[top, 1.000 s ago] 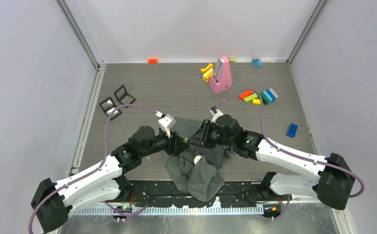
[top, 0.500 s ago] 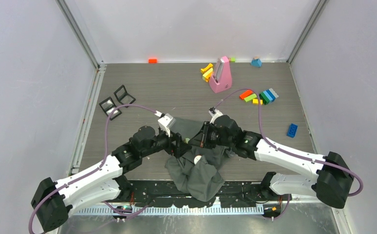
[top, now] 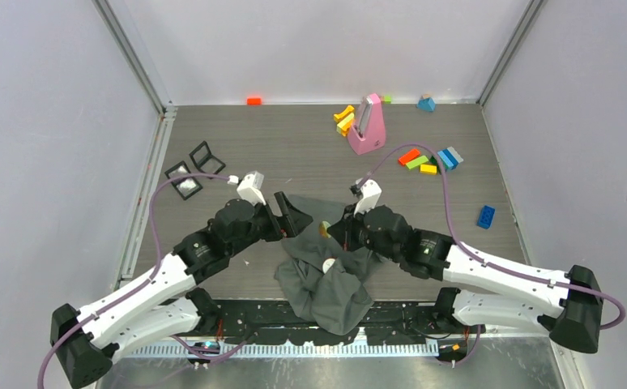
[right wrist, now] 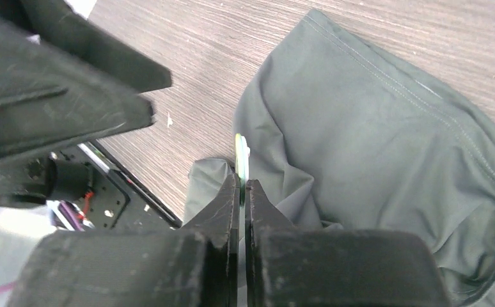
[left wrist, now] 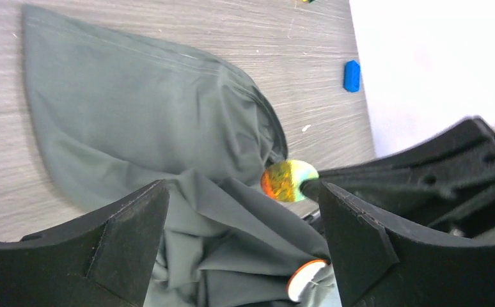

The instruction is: Pin the brooch onto the clothing

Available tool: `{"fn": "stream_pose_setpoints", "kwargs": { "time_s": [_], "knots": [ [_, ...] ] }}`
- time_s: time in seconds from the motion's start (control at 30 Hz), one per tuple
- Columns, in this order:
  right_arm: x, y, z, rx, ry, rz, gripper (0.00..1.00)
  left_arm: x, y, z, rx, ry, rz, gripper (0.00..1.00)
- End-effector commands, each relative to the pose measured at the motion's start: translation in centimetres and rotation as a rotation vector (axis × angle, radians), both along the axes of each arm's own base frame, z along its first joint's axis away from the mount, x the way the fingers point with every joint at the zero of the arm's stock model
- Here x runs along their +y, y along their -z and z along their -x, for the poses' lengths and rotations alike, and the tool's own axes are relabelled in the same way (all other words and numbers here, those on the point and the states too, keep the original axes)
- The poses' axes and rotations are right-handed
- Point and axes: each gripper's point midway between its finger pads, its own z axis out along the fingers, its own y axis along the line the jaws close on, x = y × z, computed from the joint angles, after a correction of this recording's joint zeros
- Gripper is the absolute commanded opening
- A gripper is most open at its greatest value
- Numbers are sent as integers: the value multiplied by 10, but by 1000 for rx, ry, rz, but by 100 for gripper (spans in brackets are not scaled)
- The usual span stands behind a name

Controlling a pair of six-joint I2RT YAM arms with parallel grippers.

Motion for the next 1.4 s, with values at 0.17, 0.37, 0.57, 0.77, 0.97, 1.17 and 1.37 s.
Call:
{"fn": "stream_pose_setpoints", "kwargs": {
  "time_s": [0.17,0.37,0.57,0.77,0.97,1.17,1.37],
  "knots": [
    [1,-56,5,-438,40,126,1,-30,-9,1,181,-27,221,91],
    [14,-62,13,-536,25,219,1,-38,-8,-1,207,-13,225,92],
    [20,-64,14,-576,38,258,1,-37,-12,0,202,-14,244,76],
    [20,-60,8,-607,62,311,1,-42,-10,8,225,30,251,57],
    [18,-61,3,-647,83,366,1,-51,-10,11,249,74,264,54],
    [20,-57,-3,-692,82,458,1,-55,-6,12,261,81,276,36],
    [20,-57,-3,-719,61,504,1,-56,-2,10,265,72,306,16]
  ]
}}
